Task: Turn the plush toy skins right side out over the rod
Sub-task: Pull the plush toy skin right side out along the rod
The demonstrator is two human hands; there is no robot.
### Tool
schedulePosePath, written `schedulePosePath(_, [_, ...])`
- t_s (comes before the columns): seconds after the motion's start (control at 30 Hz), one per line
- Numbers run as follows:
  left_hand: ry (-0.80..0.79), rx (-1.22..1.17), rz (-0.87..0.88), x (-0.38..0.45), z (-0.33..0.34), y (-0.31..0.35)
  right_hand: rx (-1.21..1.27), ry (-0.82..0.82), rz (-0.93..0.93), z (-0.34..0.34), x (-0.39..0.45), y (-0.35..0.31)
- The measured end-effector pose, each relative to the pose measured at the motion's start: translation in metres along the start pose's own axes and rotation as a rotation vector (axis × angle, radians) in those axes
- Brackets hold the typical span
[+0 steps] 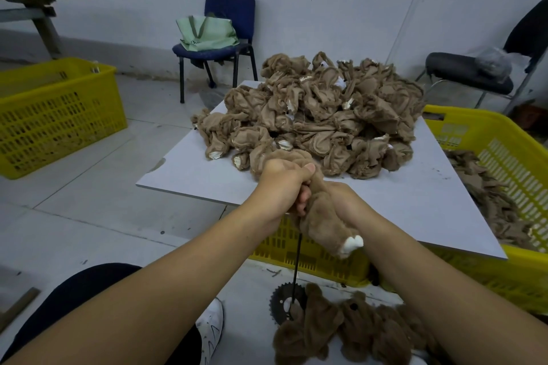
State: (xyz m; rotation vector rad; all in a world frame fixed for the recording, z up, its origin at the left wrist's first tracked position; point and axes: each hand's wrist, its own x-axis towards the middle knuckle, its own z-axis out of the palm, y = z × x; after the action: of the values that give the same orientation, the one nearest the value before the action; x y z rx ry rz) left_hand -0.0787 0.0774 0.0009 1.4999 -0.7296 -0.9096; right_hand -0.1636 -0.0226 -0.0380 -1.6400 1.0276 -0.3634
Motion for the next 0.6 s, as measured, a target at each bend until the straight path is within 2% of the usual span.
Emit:
schedulePosePath(0.13, [-0.004,0.08,-0.009,0.008,-0.004,-0.013,-0.017,0.043,-0.037,-0.005,-0.004,-0.002])
schedulePosePath(0.23, [0.084,0.16,-0.071,0.012,0.0,-0.037,0.008,0.045,-0.112,-0.003,-0.011,-0.004])
schedulePosePath(0.3, [0.127,0.187,-0.04,0.016,0.005,-0.049,0.023,0.064,-0.128,-0.001,-0.016,-0.006])
schedulePosePath(0.4, [0.181,0.27,0.127,0.017,0.004,-0.048,0.046,0.218,-0.187,-0.004,-0.02,-0.005])
schedulePosePath(0.47, [0.291,0.478,0.338,0.017,-0.003,-0.041,0.009,0.293,-0.306,-0.005,-0.024,-0.007])
schedulePosePath(0.53, [0.403,0.804,0.559,0.015,-0.013,-0.029,-0.035,0.205,-0.418,-0.006,-0.029,-0.013])
schedulePosePath(0.57, [0.375,0.941,0.651,0.016,-0.017,-0.021,-0.081,0.107,-0.444,-0.007,-0.032,-0.016])
schedulePosePath(0.6, [0.278,1.051,0.713,0.017,-0.022,-0.015,-0.143,0.009,-0.451,-0.009,-0.035,-0.017])
